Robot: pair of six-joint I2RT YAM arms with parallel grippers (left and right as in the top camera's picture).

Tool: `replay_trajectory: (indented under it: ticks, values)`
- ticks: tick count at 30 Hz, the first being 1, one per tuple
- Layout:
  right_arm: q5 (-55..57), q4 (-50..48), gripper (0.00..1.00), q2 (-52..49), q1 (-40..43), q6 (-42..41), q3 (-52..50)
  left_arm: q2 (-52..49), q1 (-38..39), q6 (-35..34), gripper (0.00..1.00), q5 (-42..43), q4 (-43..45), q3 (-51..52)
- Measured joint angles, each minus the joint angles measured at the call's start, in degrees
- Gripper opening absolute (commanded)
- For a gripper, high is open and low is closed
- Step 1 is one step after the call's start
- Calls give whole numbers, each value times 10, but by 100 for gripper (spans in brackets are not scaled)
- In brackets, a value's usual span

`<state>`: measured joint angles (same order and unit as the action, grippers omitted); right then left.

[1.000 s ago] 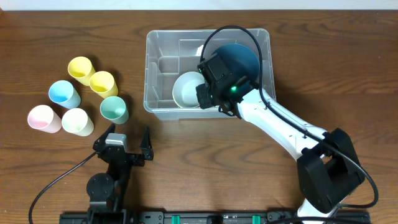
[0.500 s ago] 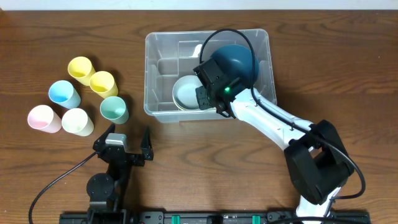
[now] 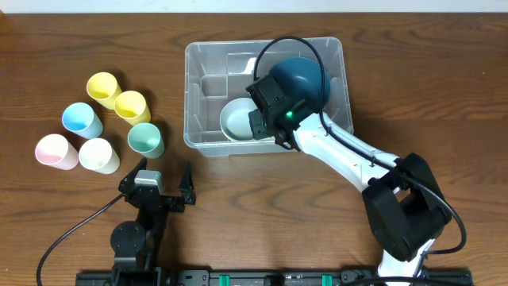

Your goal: Pack container

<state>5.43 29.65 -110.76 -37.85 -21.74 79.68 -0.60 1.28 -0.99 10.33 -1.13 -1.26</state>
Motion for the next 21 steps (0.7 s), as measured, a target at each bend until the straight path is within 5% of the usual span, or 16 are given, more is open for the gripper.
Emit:
replay_trajectory:
  ticks: [21]
  values:
    - [0, -27, 23, -28, -31, 57, 46, 0, 0, 0, 98, 0, 0, 0]
